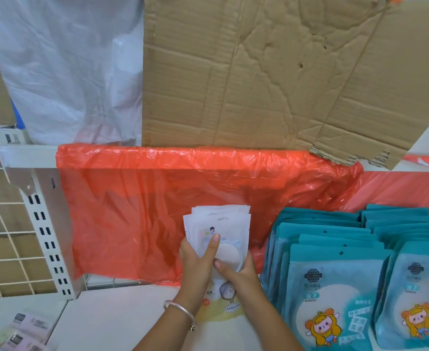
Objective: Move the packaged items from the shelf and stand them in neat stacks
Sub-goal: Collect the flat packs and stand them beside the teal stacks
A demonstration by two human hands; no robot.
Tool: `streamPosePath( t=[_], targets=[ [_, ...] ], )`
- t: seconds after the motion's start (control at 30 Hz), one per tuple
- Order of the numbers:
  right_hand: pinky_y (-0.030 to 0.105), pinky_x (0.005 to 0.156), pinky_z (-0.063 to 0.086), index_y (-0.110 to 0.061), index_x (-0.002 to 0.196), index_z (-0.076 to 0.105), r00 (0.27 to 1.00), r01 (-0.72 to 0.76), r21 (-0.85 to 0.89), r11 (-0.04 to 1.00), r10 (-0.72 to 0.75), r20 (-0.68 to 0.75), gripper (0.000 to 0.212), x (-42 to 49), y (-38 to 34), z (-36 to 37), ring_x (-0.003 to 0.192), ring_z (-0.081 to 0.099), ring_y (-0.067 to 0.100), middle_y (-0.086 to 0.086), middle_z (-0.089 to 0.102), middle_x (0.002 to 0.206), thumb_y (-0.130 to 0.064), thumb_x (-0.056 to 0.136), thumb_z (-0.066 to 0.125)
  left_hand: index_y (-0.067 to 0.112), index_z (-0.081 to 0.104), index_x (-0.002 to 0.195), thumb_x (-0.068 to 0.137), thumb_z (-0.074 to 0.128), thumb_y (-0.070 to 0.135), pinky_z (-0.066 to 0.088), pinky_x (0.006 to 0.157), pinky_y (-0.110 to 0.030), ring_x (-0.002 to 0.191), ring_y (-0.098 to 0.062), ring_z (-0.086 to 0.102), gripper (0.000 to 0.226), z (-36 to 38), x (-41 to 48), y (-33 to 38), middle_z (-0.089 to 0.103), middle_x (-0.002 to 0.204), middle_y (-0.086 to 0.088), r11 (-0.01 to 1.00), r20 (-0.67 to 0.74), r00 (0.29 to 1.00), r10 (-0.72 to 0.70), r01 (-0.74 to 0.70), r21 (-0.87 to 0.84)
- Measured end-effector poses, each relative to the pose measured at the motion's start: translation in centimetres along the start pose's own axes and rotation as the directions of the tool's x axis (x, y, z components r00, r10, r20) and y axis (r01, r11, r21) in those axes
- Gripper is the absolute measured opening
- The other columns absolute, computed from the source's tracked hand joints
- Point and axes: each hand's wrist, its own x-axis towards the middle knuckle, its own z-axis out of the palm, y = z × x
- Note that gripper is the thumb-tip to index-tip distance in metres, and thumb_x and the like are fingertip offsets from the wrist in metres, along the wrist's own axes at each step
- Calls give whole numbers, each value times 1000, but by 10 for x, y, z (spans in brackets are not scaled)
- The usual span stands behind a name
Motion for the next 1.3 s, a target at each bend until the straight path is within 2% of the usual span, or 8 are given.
streamPosePath(
  t=[0.17,0.3,0.43,0.63,0.9,1.0,1.1,1.3],
  targets=[
    [26,73,57,-15,116,56,997,75,81,994,-71,-40,56,-1,-5,2,95,70,19,8,72,106,-2,69,81,27,49,118,56,61,70,46,96,-33,113,-9,52,76,6,-4,8,48,119,3,996,14,997,71,-71,53],
    [41,85,57,-18,118,58,997,77,44,996,-76,-19,65,3,-6,-3,99,69,22,5,72,107,-22,60,86,30,33,139,64,63,63,37,107,-32,126,-8,35,87,7,-3,11,30,135,4,990,25,996,83,-85,109],
    [48,89,54,-23,120,53,999,32,17,999,-32,28,88,11,-10,-6,103,67,24,5,69,113,-46,45,92,29,31,141,80,59,47,28,105,-25,117,5,27,69,6,-3,9,22,139,8,989,-74,990,122,-115,98],
    [39,85,56,-22,120,51,997,59,99,993,-55,-48,83,14,-16,2,101,67,21,1,68,112,-50,48,82,38,31,141,77,43,53,32,98,-18,113,24,31,67,11,-5,18,26,132,12,991,10,991,134,-134,26],
    [40,89,55,-34,112,55,993,28,4,1000,-27,-118,48,10,-8,0,99,67,16,-5,68,111,-45,70,77,28,29,141,84,48,60,31,105,-29,118,-5,35,68,-4,2,3,31,133,9,984,-39,997,68,-61,166],
    [40,83,57,-22,114,58,989,16,115,993,1,-148,53,5,-6,9,94,70,21,2,71,107,-43,67,73,32,37,129,72,41,80,41,104,-43,122,-11,46,75,-1,-3,-14,45,130,7,990,6,1000,12,-12,137],
    [43,83,57,-17,117,56,979,48,165,985,-14,-205,57,4,-7,15,96,69,25,7,70,108,-40,67,72,30,34,126,70,37,78,39,106,-42,124,-12,43,74,5,-4,-12,42,127,7,994,33,999,-9,6,111],
    [42,86,56,-24,119,52,989,18,49,999,-10,-150,67,3,-4,11,100,67,19,0,67,113,-56,65,76,29,38,125,68,41,80,42,103,-44,121,-15,48,77,0,-1,-16,46,127,6,997,-64,998,-6,11,76]
  ],
)
